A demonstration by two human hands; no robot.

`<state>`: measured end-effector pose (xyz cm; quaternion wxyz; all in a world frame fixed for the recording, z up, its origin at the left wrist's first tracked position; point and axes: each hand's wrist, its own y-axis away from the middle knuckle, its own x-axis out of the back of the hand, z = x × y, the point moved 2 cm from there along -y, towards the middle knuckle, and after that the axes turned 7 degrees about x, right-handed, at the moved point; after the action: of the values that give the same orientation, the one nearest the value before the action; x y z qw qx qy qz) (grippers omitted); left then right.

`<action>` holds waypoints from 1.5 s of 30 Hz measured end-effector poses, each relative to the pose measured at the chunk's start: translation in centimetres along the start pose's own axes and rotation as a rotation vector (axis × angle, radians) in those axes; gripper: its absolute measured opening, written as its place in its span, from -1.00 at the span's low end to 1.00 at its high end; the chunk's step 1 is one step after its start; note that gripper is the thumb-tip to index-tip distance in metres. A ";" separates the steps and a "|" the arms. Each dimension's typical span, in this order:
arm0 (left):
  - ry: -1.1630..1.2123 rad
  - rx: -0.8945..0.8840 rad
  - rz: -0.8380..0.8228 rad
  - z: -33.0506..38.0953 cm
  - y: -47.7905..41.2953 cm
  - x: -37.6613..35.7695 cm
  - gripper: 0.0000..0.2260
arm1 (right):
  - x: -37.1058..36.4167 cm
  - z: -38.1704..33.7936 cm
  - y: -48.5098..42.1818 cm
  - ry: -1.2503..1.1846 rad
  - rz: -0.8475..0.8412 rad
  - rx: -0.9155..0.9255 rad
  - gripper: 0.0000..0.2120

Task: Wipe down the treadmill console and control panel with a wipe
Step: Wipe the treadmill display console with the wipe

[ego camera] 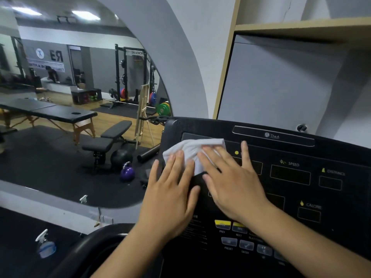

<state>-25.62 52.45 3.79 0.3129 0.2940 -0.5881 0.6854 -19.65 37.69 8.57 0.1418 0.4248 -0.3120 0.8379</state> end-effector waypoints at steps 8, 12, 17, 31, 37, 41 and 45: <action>-0.008 0.054 0.069 -0.4 -8.5 1.8 -0.44 | 2.7 1.2 -6.2 -0.007 0.015 -0.144 -0.45; 0.038 -0.029 0.033 0.5 -3.8 -0.1 -0.46 | 1.0 -0.2 -1.9 0.000 0.045 -0.092 -0.44; -0.042 -0.067 0.082 0.4 -6.1 -0.3 -0.45 | 1.4 1.1 -2.7 -0.002 0.018 -0.130 -0.43; 0.000 -0.084 0.018 4.4 -6.4 1.4 -0.42 | 0.6 2.9 -0.1 -0.039 0.098 -0.181 -0.45; 0.097 -0.094 0.002 6.5 -7.7 1.7 -0.41 | 1.2 4.8 -0.2 0.007 0.093 -0.254 -0.38; 0.089 -0.151 -0.015 7.4 -3.8 -0.1 -0.45 | -0.4 3.1 4.1 -0.034 0.114 -0.204 -0.41; 0.094 -0.163 0.004 8.4 -7.3 1.1 -0.44 | 1.4 5.4 2.0 -0.015 0.060 -0.276 -0.39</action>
<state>-20.38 45.08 10.34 0.3617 0.2338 -0.6271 0.6490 -18.12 32.67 11.31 0.1712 0.3980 -0.4379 0.7877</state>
